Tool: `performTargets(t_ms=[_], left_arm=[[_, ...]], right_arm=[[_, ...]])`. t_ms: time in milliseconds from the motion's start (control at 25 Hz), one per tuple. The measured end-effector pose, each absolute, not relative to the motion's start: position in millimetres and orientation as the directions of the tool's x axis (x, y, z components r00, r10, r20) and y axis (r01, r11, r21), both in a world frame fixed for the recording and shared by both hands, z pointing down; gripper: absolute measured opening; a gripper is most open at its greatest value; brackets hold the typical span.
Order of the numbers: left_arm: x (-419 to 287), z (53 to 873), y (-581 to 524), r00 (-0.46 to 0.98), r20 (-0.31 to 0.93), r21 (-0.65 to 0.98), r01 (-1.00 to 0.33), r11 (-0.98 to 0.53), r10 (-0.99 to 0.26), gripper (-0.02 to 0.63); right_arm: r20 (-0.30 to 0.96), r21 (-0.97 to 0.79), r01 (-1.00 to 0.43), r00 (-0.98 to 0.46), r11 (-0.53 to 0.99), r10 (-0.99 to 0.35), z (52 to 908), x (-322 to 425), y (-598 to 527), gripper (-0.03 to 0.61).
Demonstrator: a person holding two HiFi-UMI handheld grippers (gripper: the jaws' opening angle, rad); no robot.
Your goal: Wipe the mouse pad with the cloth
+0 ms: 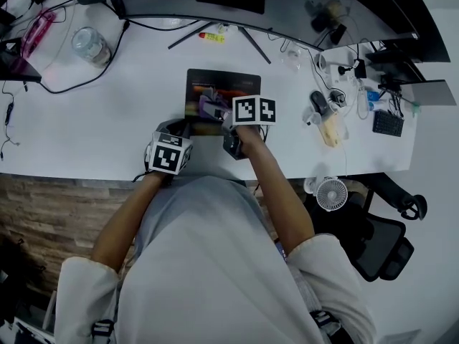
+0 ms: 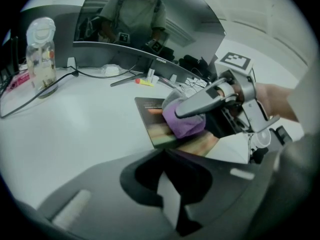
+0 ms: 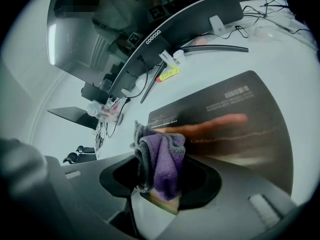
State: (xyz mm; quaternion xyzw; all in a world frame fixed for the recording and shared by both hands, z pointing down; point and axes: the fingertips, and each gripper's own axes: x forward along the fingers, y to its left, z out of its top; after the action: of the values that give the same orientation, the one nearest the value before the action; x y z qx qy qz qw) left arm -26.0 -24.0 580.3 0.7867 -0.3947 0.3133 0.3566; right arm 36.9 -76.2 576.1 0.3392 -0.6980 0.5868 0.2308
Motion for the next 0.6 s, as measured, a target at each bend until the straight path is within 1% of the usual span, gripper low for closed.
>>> performTargets(t_ms=[600], left_arm=[[-24.9, 580.6, -24.0, 0.49, 0.776, 0.312, -0.845, -0.434, -0.397, 0.0]], right_arm=[[0.753, -0.622, -0.78, -0.619, 0.063, -0.223, 576.7, 87.9, -76.0, 0.215]])
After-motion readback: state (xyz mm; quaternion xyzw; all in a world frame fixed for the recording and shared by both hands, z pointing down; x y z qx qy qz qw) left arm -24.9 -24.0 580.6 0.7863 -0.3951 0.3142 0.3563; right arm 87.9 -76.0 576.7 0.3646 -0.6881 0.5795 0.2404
